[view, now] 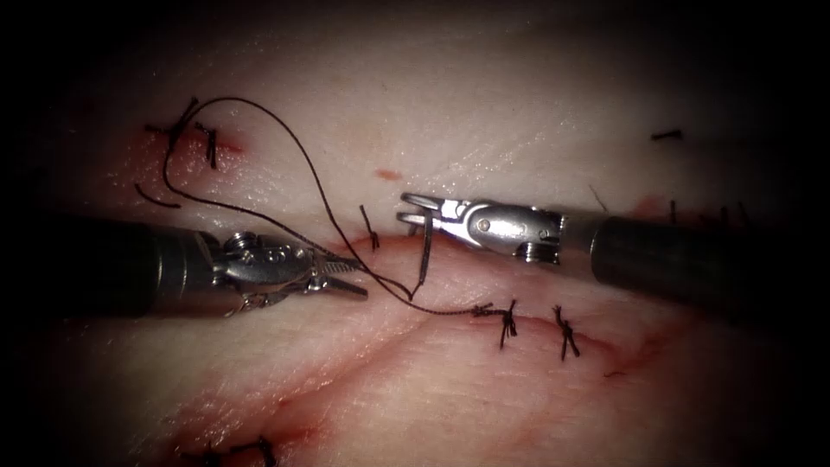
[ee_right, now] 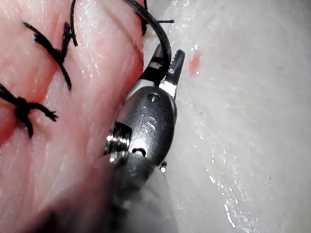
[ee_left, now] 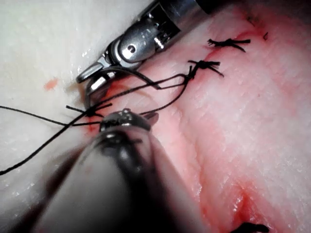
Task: Wound Closure
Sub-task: Pass the needle through the top of the wound.
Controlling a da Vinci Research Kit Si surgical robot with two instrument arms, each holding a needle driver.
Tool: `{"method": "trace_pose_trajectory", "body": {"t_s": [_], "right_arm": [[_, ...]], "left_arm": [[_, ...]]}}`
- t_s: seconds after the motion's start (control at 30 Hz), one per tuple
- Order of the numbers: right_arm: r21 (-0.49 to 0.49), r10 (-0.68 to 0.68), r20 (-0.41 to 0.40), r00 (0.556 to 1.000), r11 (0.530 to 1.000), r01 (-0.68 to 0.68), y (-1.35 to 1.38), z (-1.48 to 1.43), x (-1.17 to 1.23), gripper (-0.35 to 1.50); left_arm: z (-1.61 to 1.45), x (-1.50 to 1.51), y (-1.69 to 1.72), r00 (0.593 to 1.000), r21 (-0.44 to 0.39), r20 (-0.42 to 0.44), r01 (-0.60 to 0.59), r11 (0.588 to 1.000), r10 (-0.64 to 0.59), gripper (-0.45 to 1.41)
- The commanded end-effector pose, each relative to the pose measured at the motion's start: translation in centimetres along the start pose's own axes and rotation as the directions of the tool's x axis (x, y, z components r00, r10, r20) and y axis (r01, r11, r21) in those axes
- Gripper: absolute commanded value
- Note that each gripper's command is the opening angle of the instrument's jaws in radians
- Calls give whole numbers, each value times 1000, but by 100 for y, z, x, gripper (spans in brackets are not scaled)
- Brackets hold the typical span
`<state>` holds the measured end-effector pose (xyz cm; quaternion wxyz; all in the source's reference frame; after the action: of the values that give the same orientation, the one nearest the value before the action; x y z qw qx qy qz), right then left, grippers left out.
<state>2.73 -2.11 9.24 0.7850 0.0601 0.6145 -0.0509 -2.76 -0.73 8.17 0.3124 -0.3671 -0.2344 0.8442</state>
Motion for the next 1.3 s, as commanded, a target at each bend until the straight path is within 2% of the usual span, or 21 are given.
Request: {"method": "trace_pose_trajectory", "body": {"t_s": [0.03, 0.23, 0.37, 0.67, 0.97, 1.07, 1.1, 1.17, 1.27, 1.3], "right_arm": [[7, -1, 1, 1000, 1000, 1, 4, 10, 1, -35], [48, 22, 23, 1000, 999, -23, 7, 9, 7, -35], [93, 89, 62, 994, 991, -94, 6, 8, 4, -35], [201, 120, 110, 987, 970, -140, -24, 18, 1, -35], [213, 128, 133, 983, 965, -155, -30, 14, 1, -35], [219, 182, 153, 971, 952, -212, -30, 12, 0, -35], [221, 260, 179, 949, 929, -296, -28, 13, 0, -35], [231, 334, 210, 919, 896, -379, -27, 14, 1, -35], [242, 403, 251, 880, 854, -460, -27, 17, 1, -35], [242, 403, 251, 880, 854, -460, -27, 17, 1, -35]], "left_arm": [[7, 3, -2, 1000, 1, -1, -1, 1000, 1, 27], [7, 3, -2, 1000, 5, 4, -1, 1000, 1, 27], [7, 3, -2, 1000, 7, 6, 0, 1000, 0, 27], [4, 2, -4, 1000, 7, 9, 1, 1000, -1, 26], [3, 3, -4, 1000, 11, 11, 4, 1000, -4, 24], [3, 3, -4, 1000, 12, 11, 5, 1000, -5, 24], [3, 4, -4, 1000, 12, 11, 5, 1000, -6, 24], [2, 4, -4, 1000, 12, 11, 7, 1000, -7, 24], [1, 5, -4, 1000, 12, 11, 8, 1000, -8, 24], [1, 5, -4, 1000, 12, 11, 8, 1000, -8, 24]]}}
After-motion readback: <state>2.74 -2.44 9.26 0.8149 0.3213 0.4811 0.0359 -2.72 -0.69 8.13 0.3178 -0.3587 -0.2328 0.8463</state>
